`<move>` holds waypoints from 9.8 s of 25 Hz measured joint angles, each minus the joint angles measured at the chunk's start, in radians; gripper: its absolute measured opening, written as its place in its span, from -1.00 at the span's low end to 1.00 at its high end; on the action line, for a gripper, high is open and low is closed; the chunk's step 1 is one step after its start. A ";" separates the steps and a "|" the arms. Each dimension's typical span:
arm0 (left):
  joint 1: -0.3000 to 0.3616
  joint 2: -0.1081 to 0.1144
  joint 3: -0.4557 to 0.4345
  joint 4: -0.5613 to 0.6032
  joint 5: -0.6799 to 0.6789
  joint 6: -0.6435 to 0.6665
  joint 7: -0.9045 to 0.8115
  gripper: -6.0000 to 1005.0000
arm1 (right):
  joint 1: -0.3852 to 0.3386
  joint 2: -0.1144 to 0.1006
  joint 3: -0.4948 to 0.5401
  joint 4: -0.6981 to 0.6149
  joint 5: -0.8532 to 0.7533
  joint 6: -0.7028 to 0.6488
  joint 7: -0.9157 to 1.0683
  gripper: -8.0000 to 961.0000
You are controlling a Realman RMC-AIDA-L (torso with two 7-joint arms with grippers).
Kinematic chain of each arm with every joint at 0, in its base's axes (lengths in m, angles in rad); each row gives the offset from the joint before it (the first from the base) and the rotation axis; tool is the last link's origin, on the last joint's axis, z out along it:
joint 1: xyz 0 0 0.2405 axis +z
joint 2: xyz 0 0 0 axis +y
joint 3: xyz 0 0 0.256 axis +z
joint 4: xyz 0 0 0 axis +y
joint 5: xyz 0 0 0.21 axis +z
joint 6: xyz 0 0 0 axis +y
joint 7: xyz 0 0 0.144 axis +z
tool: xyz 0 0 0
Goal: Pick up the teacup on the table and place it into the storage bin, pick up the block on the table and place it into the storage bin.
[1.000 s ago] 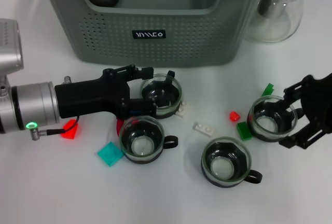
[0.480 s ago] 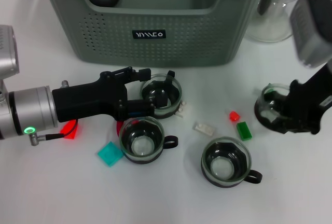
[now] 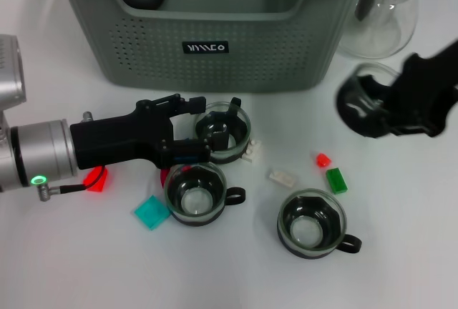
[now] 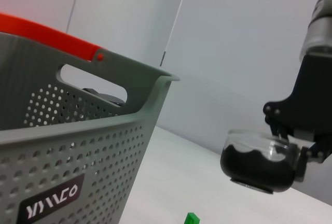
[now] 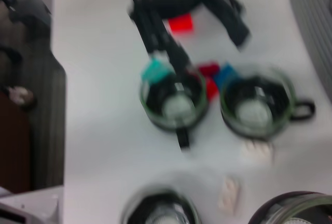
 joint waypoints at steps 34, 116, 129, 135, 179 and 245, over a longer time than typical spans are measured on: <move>-0.010 0.006 0.007 0.001 -0.006 0.004 0.011 0.71 | 0.445 0.015 -0.171 0.651 -0.088 1.146 0.342 -0.79; 0.009 0.006 0.000 0.002 -0.004 0.015 0.005 0.71 | 0.044 0.002 -0.179 -0.184 0.263 0.723 0.373 0.40; 0.016 0.009 0.000 0.014 0.002 0.016 0.005 0.71 | -0.111 -0.018 -0.104 -0.187 0.416 0.036 0.113 0.42; 0.013 0.009 0.000 0.015 0.002 0.012 0.008 0.71 | -0.116 -0.015 -0.262 -0.113 0.328 0.006 0.111 0.41; 0.027 0.001 0.000 0.006 -0.006 -0.008 0.013 0.71 | -0.033 0.057 -0.878 0.155 0.168 0.394 0.205 -0.02; 0.010 0.012 -0.002 0.014 -0.013 -0.026 0.016 0.71 | 0.459 0.032 -0.165 0.715 -0.088 1.214 0.246 -0.87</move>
